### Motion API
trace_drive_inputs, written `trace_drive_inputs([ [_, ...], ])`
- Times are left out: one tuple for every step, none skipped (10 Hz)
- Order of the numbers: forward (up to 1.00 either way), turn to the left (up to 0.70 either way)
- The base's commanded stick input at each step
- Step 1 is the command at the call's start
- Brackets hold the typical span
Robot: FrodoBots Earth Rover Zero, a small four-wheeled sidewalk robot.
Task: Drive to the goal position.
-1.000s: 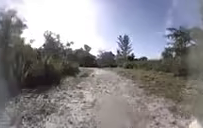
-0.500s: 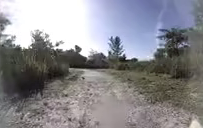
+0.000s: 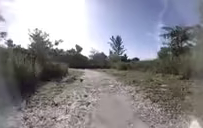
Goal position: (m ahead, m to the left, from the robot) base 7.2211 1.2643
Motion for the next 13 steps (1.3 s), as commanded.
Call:
trace_drive_inputs([
  [0.85, 0.0],
  [0.85, 0.0],
  [0.85, 0.0],
  [0.85, 0.0],
  [0.85, 0.0],
  [0.85, 0.0],
  [0.85, 0.0],
  [0.85, 0.0],
  [0.85, 0.0],
  [0.85, 0.0],
  [0.85, 0.0],
  [0.85, 0.0],
  [0.85, 0.0],
])
